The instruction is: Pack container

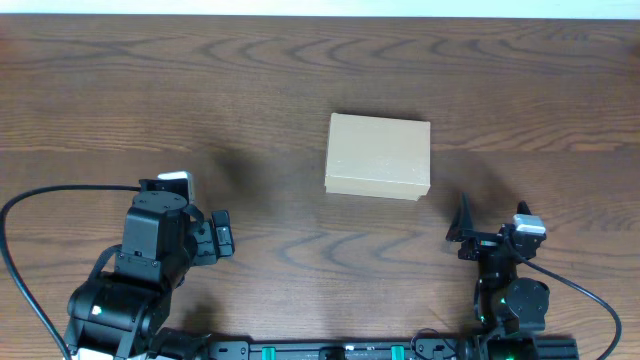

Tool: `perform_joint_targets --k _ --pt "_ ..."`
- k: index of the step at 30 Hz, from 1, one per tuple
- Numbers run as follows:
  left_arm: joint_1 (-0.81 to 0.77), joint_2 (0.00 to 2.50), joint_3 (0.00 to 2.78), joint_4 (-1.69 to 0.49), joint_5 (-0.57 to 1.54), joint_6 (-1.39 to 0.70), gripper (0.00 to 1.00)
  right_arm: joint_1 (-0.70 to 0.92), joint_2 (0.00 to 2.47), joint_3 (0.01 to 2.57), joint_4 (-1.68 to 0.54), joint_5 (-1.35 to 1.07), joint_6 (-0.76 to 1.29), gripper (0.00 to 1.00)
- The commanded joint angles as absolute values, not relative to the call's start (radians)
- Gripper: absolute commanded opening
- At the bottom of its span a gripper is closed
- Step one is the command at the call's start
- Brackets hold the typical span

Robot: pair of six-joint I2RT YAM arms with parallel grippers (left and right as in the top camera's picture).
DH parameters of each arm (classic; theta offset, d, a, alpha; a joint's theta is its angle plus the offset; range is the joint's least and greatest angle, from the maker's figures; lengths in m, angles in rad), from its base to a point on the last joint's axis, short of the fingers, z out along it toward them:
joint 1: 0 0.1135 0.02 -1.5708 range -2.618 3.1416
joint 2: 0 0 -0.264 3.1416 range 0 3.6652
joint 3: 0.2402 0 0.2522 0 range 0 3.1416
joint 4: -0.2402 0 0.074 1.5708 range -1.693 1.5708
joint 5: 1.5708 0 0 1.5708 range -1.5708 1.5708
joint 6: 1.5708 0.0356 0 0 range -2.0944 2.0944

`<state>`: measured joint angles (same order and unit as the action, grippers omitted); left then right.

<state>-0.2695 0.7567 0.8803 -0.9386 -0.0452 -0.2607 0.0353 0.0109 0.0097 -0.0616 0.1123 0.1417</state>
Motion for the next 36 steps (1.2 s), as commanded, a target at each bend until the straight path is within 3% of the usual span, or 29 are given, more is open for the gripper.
perform_joint_targets --k 1,26,30,36 --pt "-0.269 0.755 0.881 -0.942 -0.06 -0.255 0.95 0.027 0.005 0.005 -0.064 0.097 0.141 0.99" --pt "-0.267 0.724 0.881 -0.926 -0.064 -0.24 0.95 0.027 0.005 0.005 -0.064 0.097 0.141 0.99" --pt "-0.236 0.622 0.862 -0.788 -0.059 -0.24 0.95 0.027 0.005 0.005 -0.064 0.097 0.141 0.99" --pt "-0.104 0.427 0.719 -0.398 -0.056 -0.24 0.95 0.027 0.005 0.005 -0.064 0.097 0.141 0.99"
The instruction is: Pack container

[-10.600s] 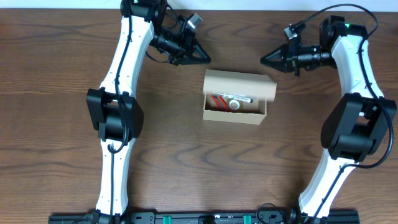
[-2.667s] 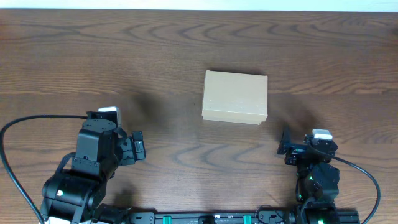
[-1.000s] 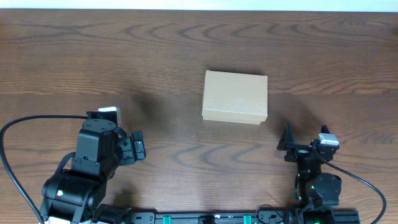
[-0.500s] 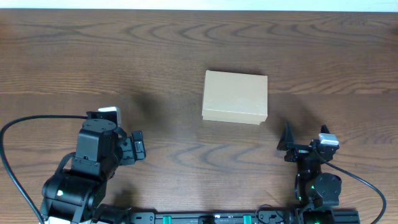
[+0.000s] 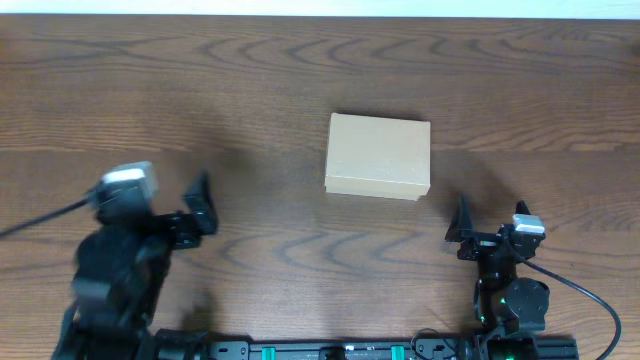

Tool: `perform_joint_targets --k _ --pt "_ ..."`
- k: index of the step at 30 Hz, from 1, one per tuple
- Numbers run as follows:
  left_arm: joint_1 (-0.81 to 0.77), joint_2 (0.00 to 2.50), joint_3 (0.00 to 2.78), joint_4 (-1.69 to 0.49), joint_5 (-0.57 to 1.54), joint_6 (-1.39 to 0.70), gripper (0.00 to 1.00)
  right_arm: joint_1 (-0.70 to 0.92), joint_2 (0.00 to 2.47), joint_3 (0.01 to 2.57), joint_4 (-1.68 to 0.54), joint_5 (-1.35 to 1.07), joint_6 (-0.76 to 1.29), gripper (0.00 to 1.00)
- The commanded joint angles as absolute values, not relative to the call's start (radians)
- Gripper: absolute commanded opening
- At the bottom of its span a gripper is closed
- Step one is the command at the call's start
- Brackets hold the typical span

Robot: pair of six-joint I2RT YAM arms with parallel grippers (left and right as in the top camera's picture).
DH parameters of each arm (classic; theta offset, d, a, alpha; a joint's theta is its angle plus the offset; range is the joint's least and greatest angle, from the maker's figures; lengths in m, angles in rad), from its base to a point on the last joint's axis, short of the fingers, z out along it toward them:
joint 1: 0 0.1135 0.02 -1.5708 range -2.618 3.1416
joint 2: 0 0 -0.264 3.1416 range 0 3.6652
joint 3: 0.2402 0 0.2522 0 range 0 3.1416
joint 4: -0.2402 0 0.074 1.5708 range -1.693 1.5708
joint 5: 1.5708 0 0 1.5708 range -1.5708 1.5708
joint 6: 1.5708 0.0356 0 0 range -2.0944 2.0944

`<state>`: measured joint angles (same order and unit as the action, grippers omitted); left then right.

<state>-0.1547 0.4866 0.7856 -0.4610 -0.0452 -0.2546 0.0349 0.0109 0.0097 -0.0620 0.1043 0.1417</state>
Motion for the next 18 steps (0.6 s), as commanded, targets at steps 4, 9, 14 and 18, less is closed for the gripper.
perform_joint_targets --k 4,9,14,18 --pt "-0.023 0.319 0.572 -0.189 -0.056 -0.239 0.95 0.027 0.005 0.005 -0.064 0.097 0.141 0.99" --pt "0.002 0.229 0.364 0.099 -0.057 -0.19 0.95 0.027 0.005 0.005 -0.064 0.097 0.141 0.99" --pt "0.003 0.135 0.189 0.302 -0.06 -0.122 0.95 0.027 0.005 0.005 -0.064 0.097 0.141 0.99" --pt "0.027 0.086 0.104 0.331 -0.059 -0.112 0.95 0.027 0.005 0.005 -0.064 0.097 0.141 0.99"
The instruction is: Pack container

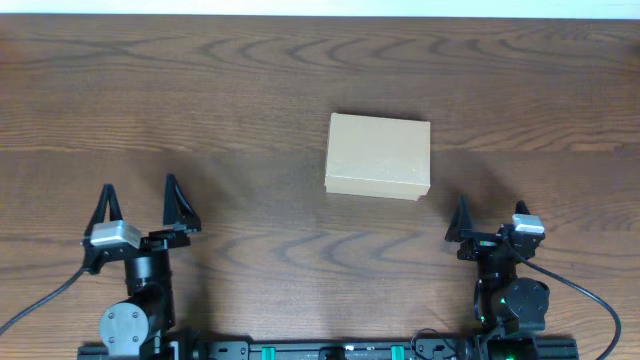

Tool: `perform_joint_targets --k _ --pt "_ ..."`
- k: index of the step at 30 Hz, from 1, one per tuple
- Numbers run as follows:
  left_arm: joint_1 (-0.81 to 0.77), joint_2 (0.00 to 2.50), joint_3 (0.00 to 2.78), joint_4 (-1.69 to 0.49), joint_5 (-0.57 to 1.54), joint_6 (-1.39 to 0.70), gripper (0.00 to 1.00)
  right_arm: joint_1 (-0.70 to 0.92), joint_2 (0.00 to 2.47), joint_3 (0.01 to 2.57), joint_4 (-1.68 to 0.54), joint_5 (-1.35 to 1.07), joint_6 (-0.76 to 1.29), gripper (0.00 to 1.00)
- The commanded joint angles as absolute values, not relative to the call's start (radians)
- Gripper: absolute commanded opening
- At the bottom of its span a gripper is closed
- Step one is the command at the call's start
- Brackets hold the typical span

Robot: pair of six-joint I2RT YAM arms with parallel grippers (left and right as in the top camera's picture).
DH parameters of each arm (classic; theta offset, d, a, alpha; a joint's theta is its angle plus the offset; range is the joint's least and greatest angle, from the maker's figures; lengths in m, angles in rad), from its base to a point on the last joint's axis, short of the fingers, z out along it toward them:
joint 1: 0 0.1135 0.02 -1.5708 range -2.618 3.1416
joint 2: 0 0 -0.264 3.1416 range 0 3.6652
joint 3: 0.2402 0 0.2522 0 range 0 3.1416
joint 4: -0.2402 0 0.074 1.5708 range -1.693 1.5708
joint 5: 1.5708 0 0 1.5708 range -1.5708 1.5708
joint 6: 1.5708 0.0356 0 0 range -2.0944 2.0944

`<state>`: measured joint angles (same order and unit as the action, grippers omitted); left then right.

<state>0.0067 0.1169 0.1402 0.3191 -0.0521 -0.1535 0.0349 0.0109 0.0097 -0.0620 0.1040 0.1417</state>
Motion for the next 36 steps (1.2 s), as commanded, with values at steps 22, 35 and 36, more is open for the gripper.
perform_joint_targets --k 22,35,36 --pt "0.092 0.004 0.005 0.292 -0.052 -0.067 0.95 0.027 0.005 0.005 -0.064 0.097 0.141 0.99" --pt "0.092 0.003 0.005 0.17 -0.052 -0.068 0.95 0.027 0.005 0.005 -0.064 0.097 0.141 0.99" --pt "0.091 0.003 0.005 0.148 -0.046 -0.072 0.95 0.027 0.005 0.005 -0.064 0.097 0.141 0.99"
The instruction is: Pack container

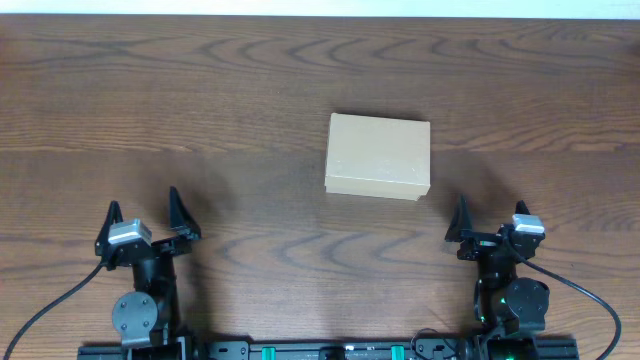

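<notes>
A closed tan cardboard box (378,156) lies flat on the wooden table (250,90), a little right of centre. Nothing else belonging to the task shows. My left gripper (143,207) sits low at the front left, fingers spread open and empty, well apart from the box. At the front right, my right gripper (489,214) is folded back near the table's edge, also open and empty, just below the box's right corner.
Black cables run from both arm bases (140,318) along the front edge. A mounting rail (330,350) with green clips lies at the bottom centre between the arms.
My left gripper has drawn slightly back toward the front edge and turned a little, staying open. The right arm and the box are unchanged.
First my left arm stood raised over the front left, its gripper pointing right. Then it was blurred in motion further left. After that it was folded down at its base with fingers open, and now rests there. The box and right arm never moved.
</notes>
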Tool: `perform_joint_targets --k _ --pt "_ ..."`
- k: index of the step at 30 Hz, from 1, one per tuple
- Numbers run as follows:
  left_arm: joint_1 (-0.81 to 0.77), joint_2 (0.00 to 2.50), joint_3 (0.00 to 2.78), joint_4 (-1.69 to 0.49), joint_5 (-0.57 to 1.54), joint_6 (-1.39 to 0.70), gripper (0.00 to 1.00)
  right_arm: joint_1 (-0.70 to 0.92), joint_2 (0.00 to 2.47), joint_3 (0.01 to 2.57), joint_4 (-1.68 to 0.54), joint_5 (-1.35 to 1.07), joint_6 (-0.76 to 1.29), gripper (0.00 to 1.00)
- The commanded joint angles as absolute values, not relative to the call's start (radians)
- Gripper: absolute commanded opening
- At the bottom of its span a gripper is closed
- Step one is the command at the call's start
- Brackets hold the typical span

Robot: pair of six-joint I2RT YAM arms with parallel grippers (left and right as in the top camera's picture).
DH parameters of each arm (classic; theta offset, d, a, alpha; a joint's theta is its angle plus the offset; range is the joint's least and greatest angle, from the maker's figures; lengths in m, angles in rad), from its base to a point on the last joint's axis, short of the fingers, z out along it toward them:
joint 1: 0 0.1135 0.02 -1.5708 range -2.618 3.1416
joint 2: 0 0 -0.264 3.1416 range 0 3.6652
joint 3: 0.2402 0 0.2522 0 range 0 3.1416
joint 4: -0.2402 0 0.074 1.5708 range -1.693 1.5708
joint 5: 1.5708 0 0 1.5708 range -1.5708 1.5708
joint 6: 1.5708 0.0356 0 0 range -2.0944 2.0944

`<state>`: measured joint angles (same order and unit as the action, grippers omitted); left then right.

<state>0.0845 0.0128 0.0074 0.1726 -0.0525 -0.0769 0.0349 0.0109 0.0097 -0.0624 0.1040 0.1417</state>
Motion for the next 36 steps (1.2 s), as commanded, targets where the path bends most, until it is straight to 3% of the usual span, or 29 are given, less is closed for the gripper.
perform_joint_targets --k 1,9,36 --pt "0.091 0.003 0.005 0.12 -0.034 -0.08 0.95 0.027 0.005 0.005 -0.064 0.097 0.141 0.99" --pt "0.091 0.003 0.005 -0.073 0.001 -0.131 0.95 0.027 0.005 0.005 -0.064 0.097 0.141 0.99" --pt "0.091 0.004 0.005 -0.078 0.003 -0.104 0.95 0.027 0.005 0.005 -0.064 0.097 0.141 0.99"
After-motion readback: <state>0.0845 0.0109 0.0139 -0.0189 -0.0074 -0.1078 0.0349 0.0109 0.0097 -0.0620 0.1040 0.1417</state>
